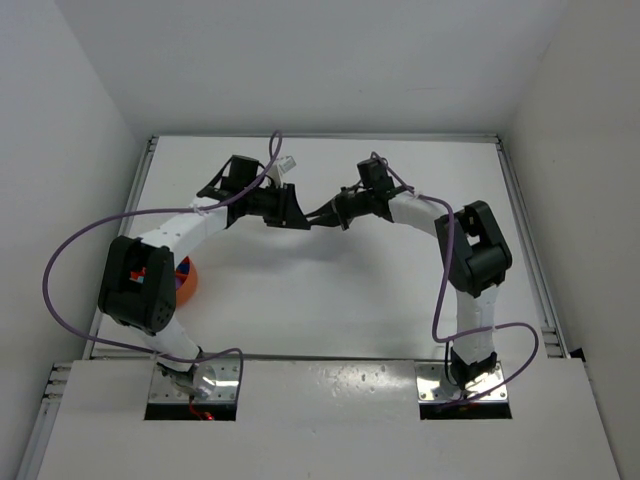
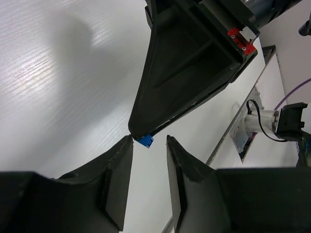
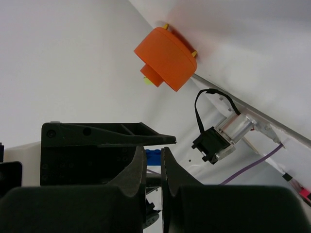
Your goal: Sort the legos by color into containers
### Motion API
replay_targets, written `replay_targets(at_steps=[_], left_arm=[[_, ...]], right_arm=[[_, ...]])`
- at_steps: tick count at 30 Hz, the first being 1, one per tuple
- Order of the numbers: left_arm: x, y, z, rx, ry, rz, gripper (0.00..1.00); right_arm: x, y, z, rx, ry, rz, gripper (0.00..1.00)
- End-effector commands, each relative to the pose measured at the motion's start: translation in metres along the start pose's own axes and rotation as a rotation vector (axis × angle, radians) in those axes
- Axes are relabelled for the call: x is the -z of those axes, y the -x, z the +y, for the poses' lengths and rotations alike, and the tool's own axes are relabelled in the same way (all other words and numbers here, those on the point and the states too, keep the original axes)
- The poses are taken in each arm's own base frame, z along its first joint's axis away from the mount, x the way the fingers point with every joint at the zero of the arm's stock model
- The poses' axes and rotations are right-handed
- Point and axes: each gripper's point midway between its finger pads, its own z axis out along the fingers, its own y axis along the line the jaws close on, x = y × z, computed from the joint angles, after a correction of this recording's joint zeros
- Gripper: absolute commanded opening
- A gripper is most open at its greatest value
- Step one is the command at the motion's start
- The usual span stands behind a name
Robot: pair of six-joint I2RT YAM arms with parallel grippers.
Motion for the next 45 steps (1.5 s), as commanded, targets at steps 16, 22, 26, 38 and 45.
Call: replay_targets(at_steps=[16,22,26,38,45], left_arm=[[0.014,0.042,-0.013,-0.102,-0.014,-0.099,0.39],[0.016,0.043,-0.006,-0.1,0.013,-0.104,0.3],[0.021,0.046,0.001,-0.09,0.027,-0.117,0.2],[0.051,0.064,0.004,-0.099,0.059,-0.193,0.0],[0.088,0.025,0.015,-0.221,0.208,-0.116,0.0]], right_arm=[[0.004,-0.027,0.02,0.036,0.034,0.057,0.0],[0.004,-0.027,0.02,0.036,0.034,0.057,0.0],[0.003,-0.027,0.013,0.02,0.022,0.066,0.0],[0.014,-0.012,0.006,0.079,0.05,0.036,0.59],[0.064,0.04,-0.003,0.316,0.126,-0.092,0.67]])
